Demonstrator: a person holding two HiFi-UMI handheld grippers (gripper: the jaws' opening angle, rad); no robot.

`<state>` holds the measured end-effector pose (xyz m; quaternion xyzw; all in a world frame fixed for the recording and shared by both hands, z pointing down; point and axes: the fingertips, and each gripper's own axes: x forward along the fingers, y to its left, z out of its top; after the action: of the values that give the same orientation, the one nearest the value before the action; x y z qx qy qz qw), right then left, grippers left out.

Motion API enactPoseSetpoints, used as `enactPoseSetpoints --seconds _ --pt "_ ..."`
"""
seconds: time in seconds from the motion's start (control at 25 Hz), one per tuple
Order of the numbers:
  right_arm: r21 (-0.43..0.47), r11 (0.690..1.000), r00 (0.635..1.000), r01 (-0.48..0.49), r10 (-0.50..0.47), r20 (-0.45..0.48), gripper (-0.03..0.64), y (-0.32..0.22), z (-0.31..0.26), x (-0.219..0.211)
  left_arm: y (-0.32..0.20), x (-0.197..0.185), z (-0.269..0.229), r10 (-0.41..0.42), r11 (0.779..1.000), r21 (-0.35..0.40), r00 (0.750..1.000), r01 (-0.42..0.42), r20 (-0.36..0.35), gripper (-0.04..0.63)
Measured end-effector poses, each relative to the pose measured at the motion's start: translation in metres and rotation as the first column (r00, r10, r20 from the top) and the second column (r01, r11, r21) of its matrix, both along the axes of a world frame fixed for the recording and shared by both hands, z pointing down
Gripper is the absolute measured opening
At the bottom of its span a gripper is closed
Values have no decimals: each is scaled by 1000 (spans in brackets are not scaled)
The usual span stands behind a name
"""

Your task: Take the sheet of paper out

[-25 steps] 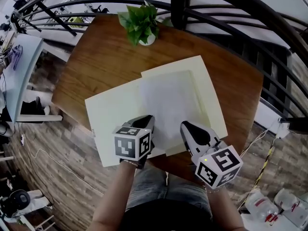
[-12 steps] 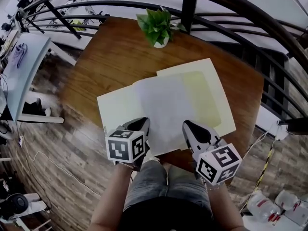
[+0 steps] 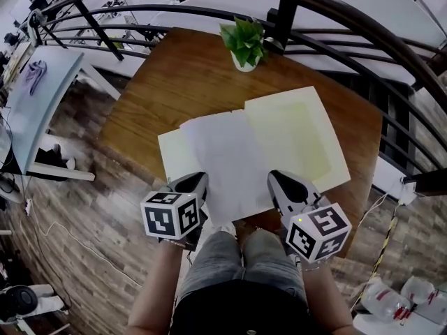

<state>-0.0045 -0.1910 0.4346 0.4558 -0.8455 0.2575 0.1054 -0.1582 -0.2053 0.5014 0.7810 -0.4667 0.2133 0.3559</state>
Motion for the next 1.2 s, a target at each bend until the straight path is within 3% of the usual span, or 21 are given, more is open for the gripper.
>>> enactPoseSetpoints --seconds 0.48,1.2 --pt "64 998 999 8 -6 -42 31 13 -27 -25 10 -30 -56 -9 992 121 995 21 -96 26" --pt "217 975 999 40 -43 12 29 -3 -95 -33 2 1 -138 77 949 314 975 -8 -210 26"
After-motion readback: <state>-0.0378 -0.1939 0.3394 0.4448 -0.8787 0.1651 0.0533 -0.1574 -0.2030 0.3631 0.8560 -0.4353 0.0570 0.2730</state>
